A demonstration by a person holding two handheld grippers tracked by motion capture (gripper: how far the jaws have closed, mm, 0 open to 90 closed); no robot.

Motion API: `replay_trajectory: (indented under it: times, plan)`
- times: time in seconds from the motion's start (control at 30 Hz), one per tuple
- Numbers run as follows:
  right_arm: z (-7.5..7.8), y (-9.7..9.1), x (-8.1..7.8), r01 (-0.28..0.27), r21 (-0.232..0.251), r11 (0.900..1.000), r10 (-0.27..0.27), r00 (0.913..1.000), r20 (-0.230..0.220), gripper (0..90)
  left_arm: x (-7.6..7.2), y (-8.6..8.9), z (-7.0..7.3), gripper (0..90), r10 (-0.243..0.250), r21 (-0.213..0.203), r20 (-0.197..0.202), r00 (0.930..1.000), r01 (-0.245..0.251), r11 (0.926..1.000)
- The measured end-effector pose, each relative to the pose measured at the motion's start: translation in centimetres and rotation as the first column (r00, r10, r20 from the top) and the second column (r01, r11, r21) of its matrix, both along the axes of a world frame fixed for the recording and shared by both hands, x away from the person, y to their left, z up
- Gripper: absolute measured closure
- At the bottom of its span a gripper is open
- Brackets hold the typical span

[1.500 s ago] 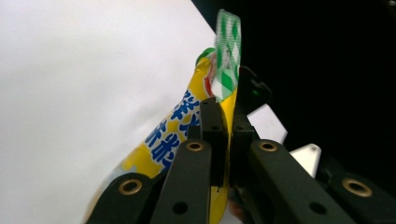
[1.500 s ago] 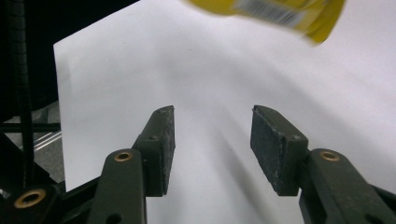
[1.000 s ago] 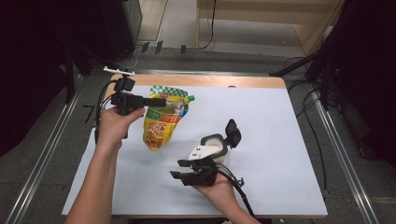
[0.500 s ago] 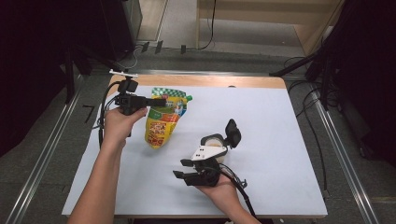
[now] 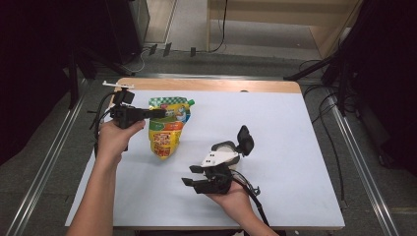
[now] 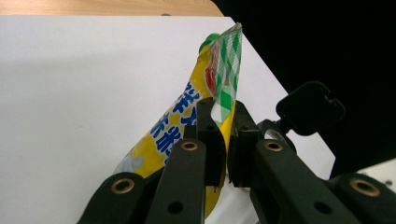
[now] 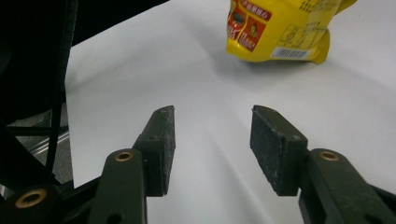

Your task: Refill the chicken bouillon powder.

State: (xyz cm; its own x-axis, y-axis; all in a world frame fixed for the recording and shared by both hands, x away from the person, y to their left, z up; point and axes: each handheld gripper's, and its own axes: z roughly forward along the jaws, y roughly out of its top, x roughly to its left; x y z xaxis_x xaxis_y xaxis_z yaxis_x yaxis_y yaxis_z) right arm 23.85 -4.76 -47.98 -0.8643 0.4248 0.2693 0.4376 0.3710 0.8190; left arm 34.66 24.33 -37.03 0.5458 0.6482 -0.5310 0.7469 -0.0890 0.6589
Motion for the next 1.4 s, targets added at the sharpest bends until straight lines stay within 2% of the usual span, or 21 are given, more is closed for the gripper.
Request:
replay_trajectory:
  times: [0.17,0.23,0.37,0.47,0.6,0.9,0.97,1.0,1.07,1.13,1.23,1.37,1.4]
  plan:
    - [0.4,-0.2,0.2,-0.002,-0.003,1.0000,0.002,0.9999,0.010,51.4,-1.0,0.8,-0.1,82.7,-0.003,0.012,0.005,1.0000,0.003,0.9999]
    - [0.4,-0.2,0.2,-0.002,-0.001,1.0000,0.002,0.9999,0.012,51.5,-1.6,1.4,-0.1,80.3,0.001,-0.003,0.001,1.0000,-0.001,1.0000]
    - [0.6,-0.2,0.4,-0.006,-0.002,1.0000,0.006,0.9999,0.015,51.4,-2.0,1.9,-0.2,77.4,0.002,-0.003,-0.006,1.0000,-0.002,1.0000]
    - [0.6,-0.1,0.4,-0.007,-0.003,1.0000,0.007,0.9998,0.016,51.5,-2.3,2.2,-0.2,73.5,-0.015,-0.026,-0.011,0.9998,0.015,0.9996]
    - [0.7,-0.1,0.5,-0.010,-0.002,1.0000,0.010,0.9998,0.018,51.4,-2.8,2.2,-0.2,67.0,-0.044,0.009,0.009,0.9990,0.044,0.9990]
    - [0.8,-0.1,0.6,-0.013,-0.003,0.9999,0.013,0.9997,0.022,51.4,-3.4,2.6,-0.1,59.3,-0.022,0.032,0.032,0.9992,0.021,0.9993]
    - [0.9,-0.2,0.6,-0.010,-0.002,1.0000,0.010,0.9997,0.024,51.5,-3.7,2.6,-0.1,57.1,-0.030,0.031,0.035,0.9989,0.029,0.9991]
    - [0.9,-0.3,0.6,-0.010,-0.001,0.9999,0.010,0.9997,0.022,51.5,-3.8,2.6,-0.2,54.9,-0.034,0.034,0.030,0.9990,0.033,0.9989]
    - [1.0,-0.4,0.7,-0.005,-0.009,0.9999,0.005,0.9999,0.013,51.5,-4.1,2.5,-0.4,52.9,-0.032,0.073,0.029,0.9991,0.030,0.9969]
    - [1.2,-0.5,0.7,-0.003,-0.012,0.9999,0.003,1.0000,0.002,51.5,-4.4,2.6,-0.6,52.0,-0.034,0.085,0.028,0.9990,0.032,0.9959]
    - [1.6,-0.7,0.8,-0.001,-0.019,0.9998,0.000,0.9999,-0.011,51.5,-4.9,2.9,-0.8,49.6,-0.026,0.082,0.032,0.9991,0.023,0.9963]
    - [2.3,-1.4,0.9,0.007,-0.035,0.9994,-0.007,1.0000,-0.003,53.2,-5.7,3.7,-1.1,48.2,-0.013,0.097,0.037,0.9992,0.009,0.9953]
    - [2.5,-1.6,0.9,0.013,-0.033,0.9994,-0.013,0.9996,-0.023,53.6,-5.9,3.9,-1.1,48.1,-0.009,0.093,0.037,0.9993,0.006,0.9956]
